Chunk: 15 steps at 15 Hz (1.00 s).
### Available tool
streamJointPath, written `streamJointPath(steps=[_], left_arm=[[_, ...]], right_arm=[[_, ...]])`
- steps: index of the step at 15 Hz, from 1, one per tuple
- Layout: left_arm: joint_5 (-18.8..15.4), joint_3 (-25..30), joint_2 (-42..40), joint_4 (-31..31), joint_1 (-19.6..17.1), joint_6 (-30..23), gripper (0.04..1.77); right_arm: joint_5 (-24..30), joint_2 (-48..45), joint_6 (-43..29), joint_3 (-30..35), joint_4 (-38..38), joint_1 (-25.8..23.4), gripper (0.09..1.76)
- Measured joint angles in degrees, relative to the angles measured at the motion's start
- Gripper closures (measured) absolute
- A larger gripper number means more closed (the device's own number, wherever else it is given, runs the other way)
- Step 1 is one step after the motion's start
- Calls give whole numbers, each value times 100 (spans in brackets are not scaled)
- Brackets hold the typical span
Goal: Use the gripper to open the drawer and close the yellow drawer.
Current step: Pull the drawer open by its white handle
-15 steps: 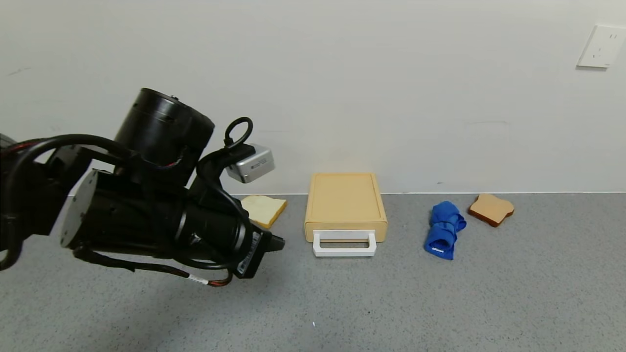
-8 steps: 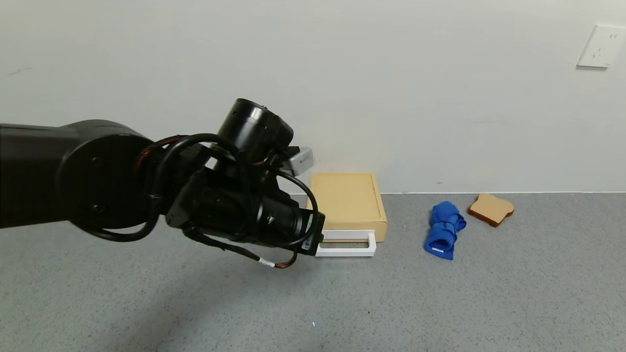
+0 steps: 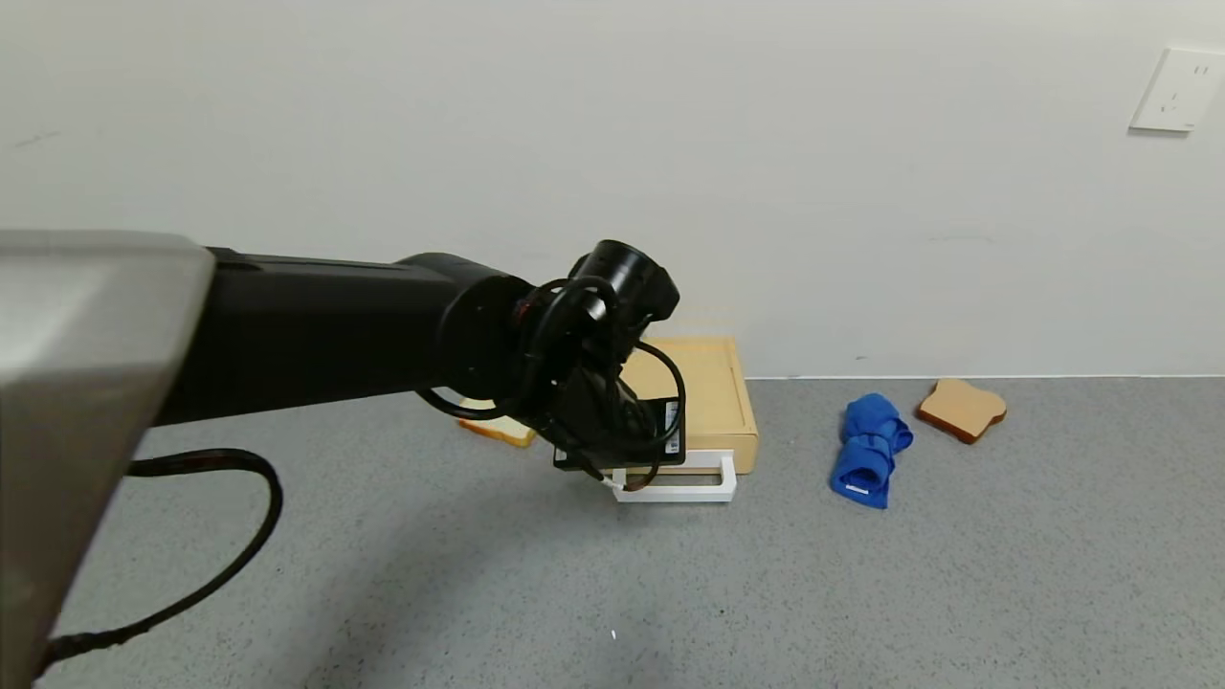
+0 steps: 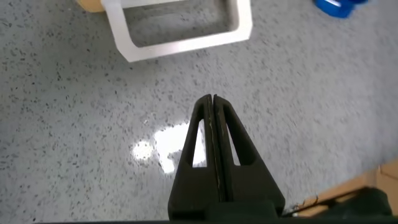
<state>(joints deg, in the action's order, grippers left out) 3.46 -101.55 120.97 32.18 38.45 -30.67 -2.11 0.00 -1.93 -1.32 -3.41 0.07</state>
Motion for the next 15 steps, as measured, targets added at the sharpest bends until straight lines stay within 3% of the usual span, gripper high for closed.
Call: streamJointPath(steps=[4,9,15], left_arm=[[518,-575,731,23,-41,-332,170],[588,-791,1142,0,-96,-446,170],[918,-1033,1462,-13,-141,-446,170]], right_arm=[[-1,0,0,0,0,0,15],[0,0,0,0,0,0,15],[0,0,0,0,2,0,15]])
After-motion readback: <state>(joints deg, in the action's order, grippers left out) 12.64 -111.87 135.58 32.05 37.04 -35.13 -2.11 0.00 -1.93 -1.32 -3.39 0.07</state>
